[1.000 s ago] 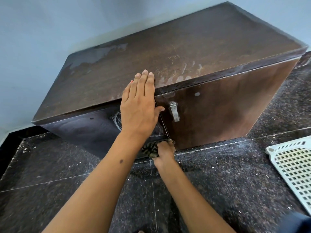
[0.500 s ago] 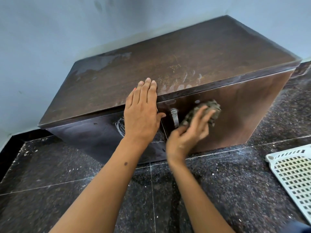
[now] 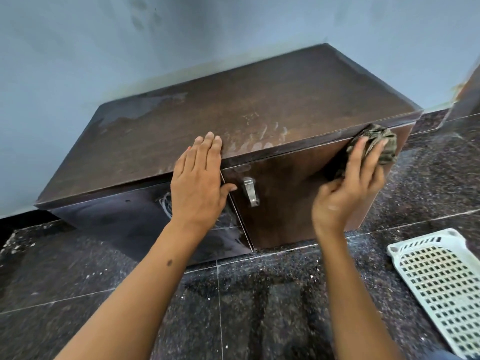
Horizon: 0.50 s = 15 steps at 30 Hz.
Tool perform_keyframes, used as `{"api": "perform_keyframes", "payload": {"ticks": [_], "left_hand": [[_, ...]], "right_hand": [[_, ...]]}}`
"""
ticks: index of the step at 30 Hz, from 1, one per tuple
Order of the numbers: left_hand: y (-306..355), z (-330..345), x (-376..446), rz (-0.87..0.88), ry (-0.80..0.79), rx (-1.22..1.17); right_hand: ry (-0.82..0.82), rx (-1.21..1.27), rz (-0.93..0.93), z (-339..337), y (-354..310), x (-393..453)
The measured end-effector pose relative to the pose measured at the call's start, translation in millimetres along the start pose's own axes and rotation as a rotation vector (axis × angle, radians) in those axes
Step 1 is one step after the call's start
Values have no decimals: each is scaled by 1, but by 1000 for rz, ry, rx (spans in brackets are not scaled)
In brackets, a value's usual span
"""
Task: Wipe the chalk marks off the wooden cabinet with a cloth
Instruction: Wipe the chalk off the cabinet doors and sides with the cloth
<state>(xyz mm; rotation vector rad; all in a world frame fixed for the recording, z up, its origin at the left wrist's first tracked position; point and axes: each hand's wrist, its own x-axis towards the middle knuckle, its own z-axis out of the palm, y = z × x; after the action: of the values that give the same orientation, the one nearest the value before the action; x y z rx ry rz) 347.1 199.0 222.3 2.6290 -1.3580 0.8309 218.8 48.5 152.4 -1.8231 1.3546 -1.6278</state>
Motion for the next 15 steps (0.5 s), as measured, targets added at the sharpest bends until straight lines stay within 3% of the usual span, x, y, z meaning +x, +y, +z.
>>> {"api": "perform_keyframes", "payload": {"ticks": [2,4,7,12,15], "left_hand": [[1,1,0,1,5,3],[1,1,0,-2,6,10],[1,1,1,-4,1,10],[0,0,-1,-3,54,-40],[-1,0,0,9,29,-29]], "right_hand": [[23,42,77,5,-18,-9],[17,77,35,13,-35,-28],[-57,92,-148,23,-51,-64],[-202,-14,-629,25,-55,-89],[-122,-73,-672,20,-38,-63]]}}
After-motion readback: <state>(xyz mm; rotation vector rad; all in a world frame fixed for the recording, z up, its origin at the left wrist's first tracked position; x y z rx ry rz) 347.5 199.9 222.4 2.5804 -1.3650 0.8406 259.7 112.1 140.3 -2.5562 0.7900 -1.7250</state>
